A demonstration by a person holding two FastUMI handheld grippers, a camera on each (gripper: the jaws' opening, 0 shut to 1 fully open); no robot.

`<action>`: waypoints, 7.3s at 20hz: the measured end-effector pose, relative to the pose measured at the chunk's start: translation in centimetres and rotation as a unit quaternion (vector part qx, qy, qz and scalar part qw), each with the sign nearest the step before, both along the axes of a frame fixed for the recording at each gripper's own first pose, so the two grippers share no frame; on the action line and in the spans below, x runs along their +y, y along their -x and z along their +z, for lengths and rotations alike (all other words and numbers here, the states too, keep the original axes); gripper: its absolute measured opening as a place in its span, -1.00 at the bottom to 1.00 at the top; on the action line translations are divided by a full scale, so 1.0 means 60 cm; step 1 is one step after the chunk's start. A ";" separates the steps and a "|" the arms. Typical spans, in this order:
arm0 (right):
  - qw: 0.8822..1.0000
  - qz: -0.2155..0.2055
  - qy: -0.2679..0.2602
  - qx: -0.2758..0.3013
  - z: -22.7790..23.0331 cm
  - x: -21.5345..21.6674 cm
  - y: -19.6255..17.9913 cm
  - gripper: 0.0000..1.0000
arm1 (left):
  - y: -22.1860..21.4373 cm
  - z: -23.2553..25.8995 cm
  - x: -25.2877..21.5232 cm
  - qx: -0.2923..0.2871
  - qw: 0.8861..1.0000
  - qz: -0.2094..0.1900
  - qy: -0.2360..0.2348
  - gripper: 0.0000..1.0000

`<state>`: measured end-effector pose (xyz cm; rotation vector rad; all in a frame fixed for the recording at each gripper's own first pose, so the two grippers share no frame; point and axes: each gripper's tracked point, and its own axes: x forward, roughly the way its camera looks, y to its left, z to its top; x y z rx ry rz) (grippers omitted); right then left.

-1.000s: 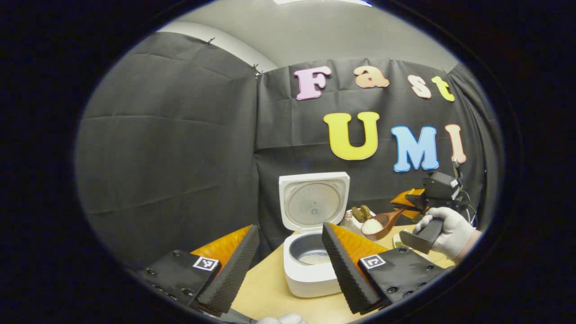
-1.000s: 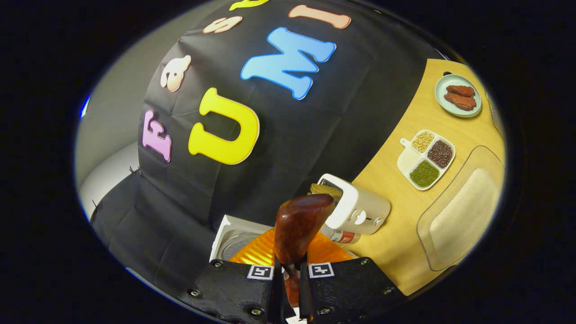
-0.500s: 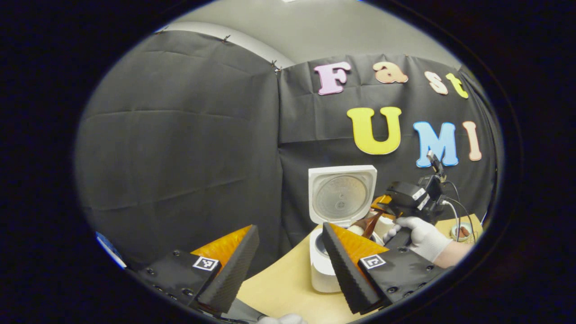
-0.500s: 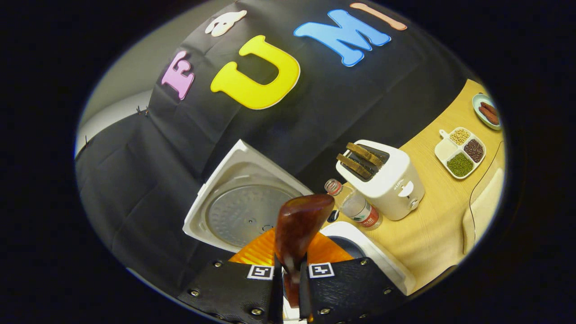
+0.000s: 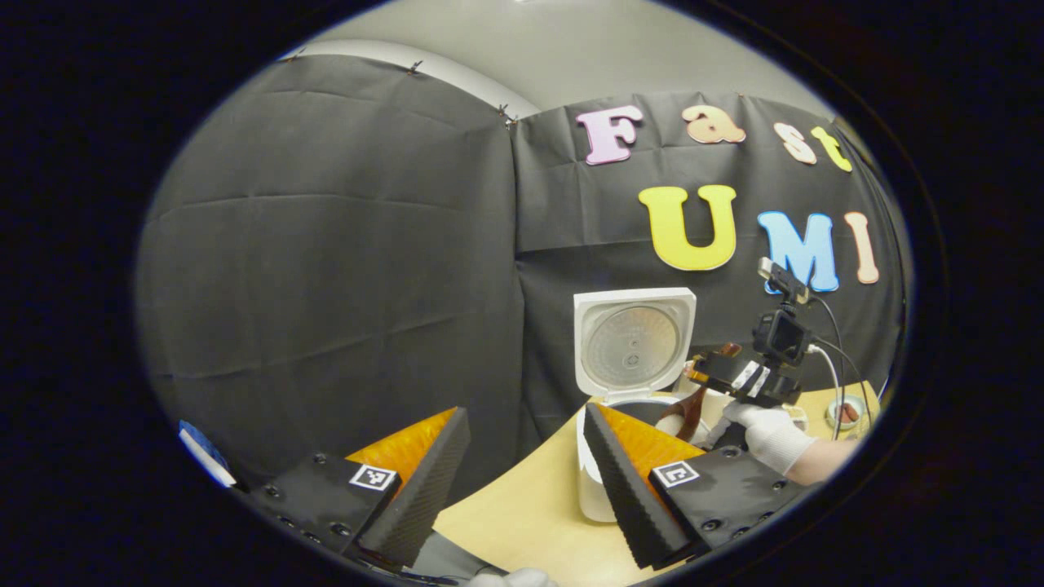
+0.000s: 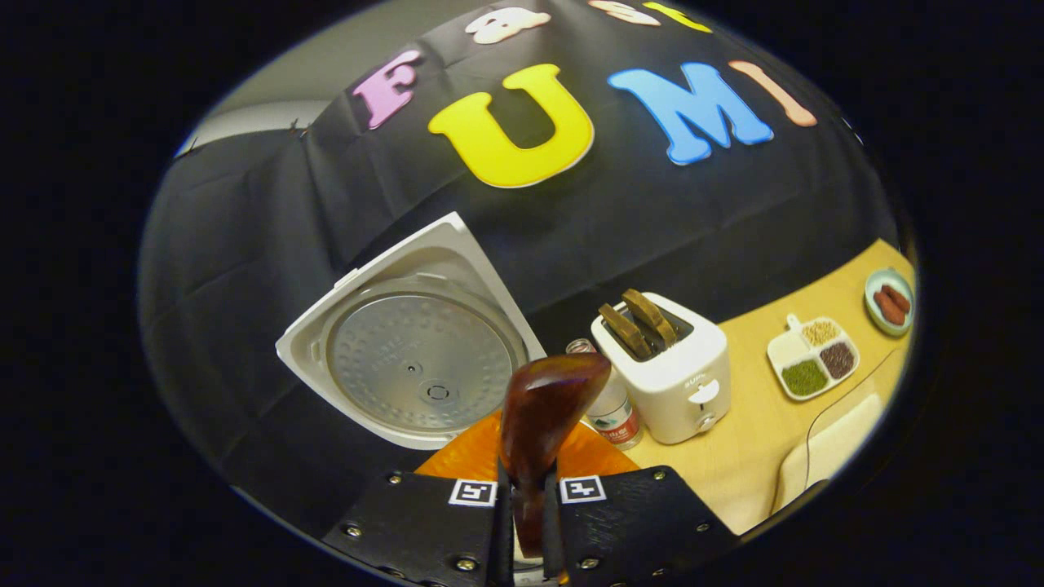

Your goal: Close the left gripper, press the button to open the rice cooker; take a wooden spoon from the chopstick holder with the right hand, scoop a spoonful of rice and pour it into the rice cooker, then put the wooden spoon back into the chopstick holder.

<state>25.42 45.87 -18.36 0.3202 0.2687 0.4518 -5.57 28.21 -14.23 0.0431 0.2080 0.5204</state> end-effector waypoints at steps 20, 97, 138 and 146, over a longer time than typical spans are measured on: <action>0.918 0.115 0.293 -0.242 0.023 0.091 0.056 -0.72 | 0.012 -0.014 0.009 0.005 1.000 0.011 0.001 0.93; 0.931 -0.361 0.019 0.041 -0.092 -1.104 0.089 0.95 | -0.151 0.044 -0.453 0.016 0.980 -0.197 -0.020 0.98; 0.964 -0.190 0.167 -0.077 0.235 -0.711 0.291 0.94 | -0.733 0.107 -0.032 -0.029 0.997 -0.069 0.010 0.95; 0.969 -0.178 0.159 -0.063 0.219 -0.695 0.284 0.95 | -0.778 0.042 0.011 0.031 0.997 -0.062 0.036 0.97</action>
